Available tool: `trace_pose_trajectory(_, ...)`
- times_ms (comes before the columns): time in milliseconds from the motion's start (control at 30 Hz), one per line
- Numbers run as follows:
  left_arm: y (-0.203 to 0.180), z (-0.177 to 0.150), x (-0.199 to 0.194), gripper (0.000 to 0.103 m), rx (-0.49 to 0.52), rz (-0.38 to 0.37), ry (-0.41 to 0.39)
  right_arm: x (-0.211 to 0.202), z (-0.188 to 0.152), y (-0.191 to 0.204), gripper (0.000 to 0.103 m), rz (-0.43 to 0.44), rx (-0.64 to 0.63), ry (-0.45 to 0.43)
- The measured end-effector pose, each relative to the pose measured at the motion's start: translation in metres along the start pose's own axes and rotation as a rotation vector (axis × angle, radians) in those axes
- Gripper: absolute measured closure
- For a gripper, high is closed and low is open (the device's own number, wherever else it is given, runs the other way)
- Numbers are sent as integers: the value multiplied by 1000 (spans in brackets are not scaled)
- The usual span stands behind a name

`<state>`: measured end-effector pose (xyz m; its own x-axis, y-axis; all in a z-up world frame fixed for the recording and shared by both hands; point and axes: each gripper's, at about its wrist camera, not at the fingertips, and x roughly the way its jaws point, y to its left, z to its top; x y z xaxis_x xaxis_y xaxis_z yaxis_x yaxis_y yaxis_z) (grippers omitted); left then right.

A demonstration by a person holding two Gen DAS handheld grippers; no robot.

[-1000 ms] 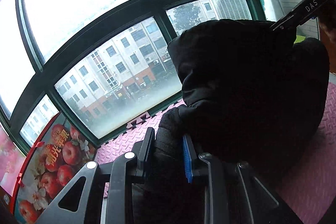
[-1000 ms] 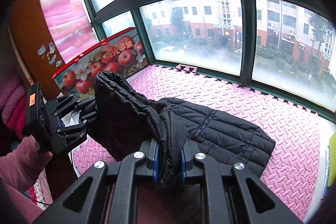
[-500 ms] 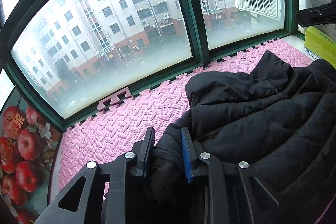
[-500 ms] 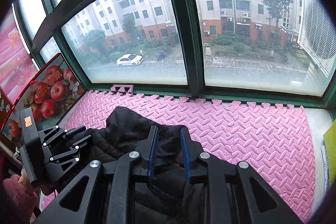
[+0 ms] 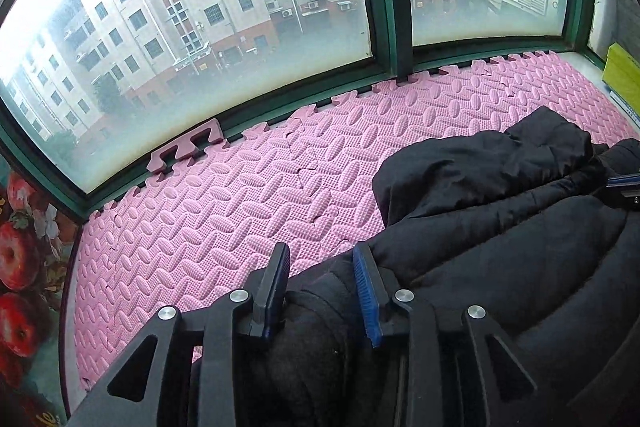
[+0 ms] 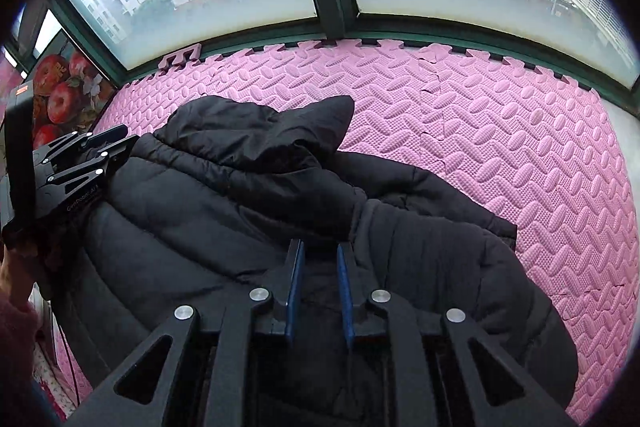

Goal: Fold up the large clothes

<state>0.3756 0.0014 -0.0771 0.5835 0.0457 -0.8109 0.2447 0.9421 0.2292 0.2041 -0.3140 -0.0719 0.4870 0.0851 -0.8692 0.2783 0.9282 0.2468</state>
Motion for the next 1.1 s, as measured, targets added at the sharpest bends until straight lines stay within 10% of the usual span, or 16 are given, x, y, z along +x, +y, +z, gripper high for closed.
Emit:
trace_pose_trajectory(633,10,-11,24,56,-90,-34,23,18,-2,4,95,-78,0,-28)
trace_pose_trajectory(1100,24,-12,33,31,-187,-30,50,14,-9,6,95,-95,-17,-62)
